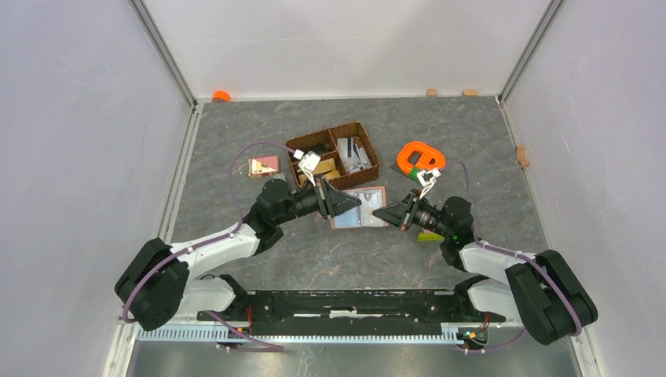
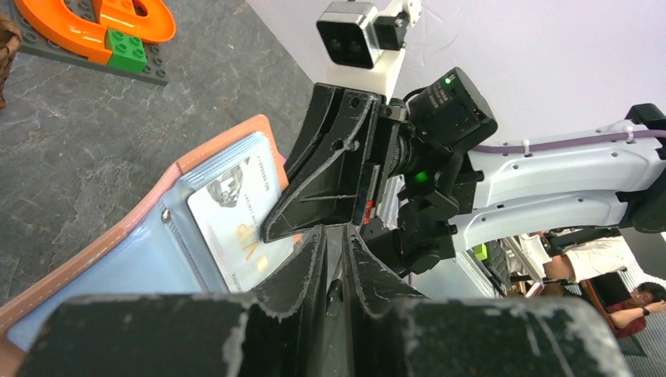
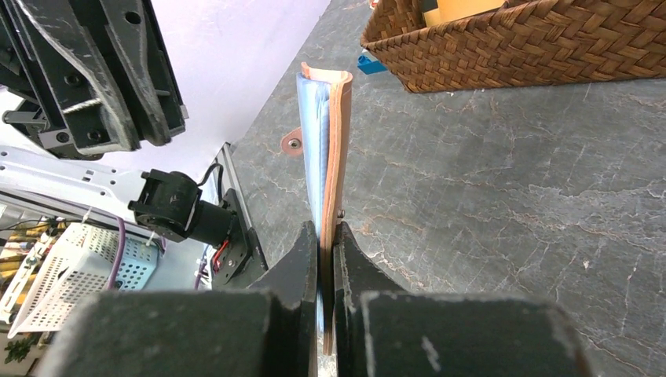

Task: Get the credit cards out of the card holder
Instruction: Remove the credit card from the card holder.

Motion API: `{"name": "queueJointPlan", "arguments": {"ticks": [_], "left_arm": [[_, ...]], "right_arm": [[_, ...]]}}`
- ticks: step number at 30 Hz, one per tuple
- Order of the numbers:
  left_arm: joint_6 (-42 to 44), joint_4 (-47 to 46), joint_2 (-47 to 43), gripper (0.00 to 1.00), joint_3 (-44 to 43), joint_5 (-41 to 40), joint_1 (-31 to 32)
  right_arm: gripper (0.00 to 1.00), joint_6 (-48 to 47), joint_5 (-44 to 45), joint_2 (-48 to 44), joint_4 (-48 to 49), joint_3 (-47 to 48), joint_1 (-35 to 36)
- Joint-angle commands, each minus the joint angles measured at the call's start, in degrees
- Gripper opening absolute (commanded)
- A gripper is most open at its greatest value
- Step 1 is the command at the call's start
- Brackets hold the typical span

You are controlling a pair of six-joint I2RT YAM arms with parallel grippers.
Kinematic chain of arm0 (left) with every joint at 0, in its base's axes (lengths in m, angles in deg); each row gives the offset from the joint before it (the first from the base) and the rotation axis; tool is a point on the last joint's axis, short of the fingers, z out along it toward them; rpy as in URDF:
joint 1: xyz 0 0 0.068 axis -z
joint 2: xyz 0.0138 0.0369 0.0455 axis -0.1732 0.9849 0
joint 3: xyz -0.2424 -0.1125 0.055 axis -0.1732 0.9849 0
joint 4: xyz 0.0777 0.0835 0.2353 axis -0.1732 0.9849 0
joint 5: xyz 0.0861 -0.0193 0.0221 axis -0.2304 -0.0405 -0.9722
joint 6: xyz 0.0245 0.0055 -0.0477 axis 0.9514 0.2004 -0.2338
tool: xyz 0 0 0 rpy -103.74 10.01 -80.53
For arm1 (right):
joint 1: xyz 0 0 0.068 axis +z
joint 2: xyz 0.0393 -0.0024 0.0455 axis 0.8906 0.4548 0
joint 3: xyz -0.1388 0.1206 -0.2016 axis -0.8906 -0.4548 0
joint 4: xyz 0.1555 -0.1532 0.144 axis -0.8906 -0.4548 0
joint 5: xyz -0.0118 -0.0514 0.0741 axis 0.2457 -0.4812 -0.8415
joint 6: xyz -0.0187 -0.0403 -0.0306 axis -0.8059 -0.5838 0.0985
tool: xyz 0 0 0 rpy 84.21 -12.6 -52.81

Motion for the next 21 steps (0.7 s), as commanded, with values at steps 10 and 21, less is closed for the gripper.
{"name": "queueJointPlan", "arguments": {"ticks": [10, 21], "left_arm": [[1.04, -2.84, 1.37, 0.19, 0.44, 0.29, 0.06], [0.48, -4.06, 2.28, 0.19, 0.49, 0.59, 0.06]], "right_arm": [[0.04, -0.05, 0.92, -1.42, 2.94, 1.63, -0.15], [0.03, 0.1, 2.23, -2.78, 3.07, 0.22, -1.47]]}}
